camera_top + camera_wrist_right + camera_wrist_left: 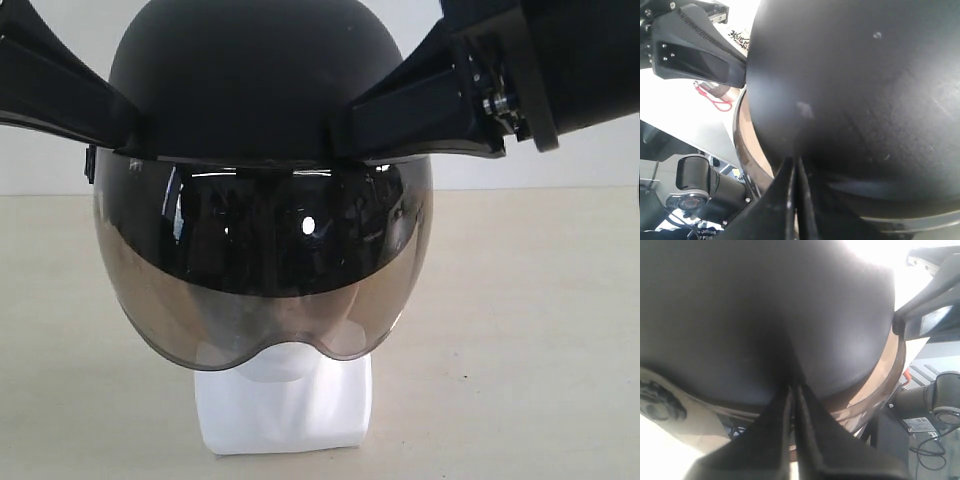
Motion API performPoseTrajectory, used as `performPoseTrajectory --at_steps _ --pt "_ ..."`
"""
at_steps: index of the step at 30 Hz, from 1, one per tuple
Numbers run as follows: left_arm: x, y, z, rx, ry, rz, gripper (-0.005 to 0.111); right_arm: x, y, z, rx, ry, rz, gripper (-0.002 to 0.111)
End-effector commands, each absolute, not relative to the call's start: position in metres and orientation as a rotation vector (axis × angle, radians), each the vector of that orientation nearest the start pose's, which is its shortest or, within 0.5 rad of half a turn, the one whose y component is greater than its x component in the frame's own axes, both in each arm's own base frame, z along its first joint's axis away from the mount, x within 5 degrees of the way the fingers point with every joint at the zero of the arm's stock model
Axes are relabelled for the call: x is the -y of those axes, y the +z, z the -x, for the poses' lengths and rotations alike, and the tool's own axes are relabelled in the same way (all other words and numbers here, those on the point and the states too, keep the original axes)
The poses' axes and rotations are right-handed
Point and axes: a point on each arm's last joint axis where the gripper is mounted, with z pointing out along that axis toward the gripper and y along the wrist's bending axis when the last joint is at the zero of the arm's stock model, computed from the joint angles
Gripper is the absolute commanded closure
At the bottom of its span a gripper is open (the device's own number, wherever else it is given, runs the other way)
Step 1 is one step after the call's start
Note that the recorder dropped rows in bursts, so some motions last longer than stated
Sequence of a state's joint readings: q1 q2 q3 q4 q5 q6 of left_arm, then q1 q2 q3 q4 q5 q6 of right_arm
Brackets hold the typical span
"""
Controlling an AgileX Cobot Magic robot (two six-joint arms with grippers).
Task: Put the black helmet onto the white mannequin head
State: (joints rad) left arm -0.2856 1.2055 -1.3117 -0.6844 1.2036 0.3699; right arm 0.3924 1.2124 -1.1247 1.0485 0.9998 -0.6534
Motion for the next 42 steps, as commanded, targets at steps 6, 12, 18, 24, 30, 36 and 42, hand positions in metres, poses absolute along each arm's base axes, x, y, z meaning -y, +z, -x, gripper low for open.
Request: performPoseTrajectory --at_steps 6,12,18,24,30,36,42 --pt "0.114 0.41 -0.194 -2.353 -0.864 -0.72 0.102 -0.156 0.37 -0.188 -2.156 1.109 0.895 0.108" --pt "0.114 0.41 -0.194 -2.353 -0.864 -0.72 0.102 -0.157 0.372 -0.191 -2.115 1.087 0.879 0.108" --pt "0.113 0.41 -0.195 -2.354 -0.864 -0.717 0.102 -0.15 0.392 -0.189 -2.007 1.02 0.787 0.108" --pt "0.113 0.411 -0.193 -2.349 -0.859 -0.718 0.102 -0.132 0.402 -0.195 -1.986 0.924 0.607 0.108" --pt "0.111 0.415 -0.188 -2.341 -0.864 -0.699 0.102 -0.097 0.405 -0.211 -1.997 0.826 0.428 0.108" --pt "0.108 0.423 -0.176 -2.325 -0.876 -0.652 0.102 -0.075 0.401 -0.217 -2.039 0.786 0.355 0.108" --pt "0.097 0.429 -0.163 -2.35 -0.8 -0.538 0.102 -0.074 0.398 -0.217 -2.078 0.759 0.351 0.108"
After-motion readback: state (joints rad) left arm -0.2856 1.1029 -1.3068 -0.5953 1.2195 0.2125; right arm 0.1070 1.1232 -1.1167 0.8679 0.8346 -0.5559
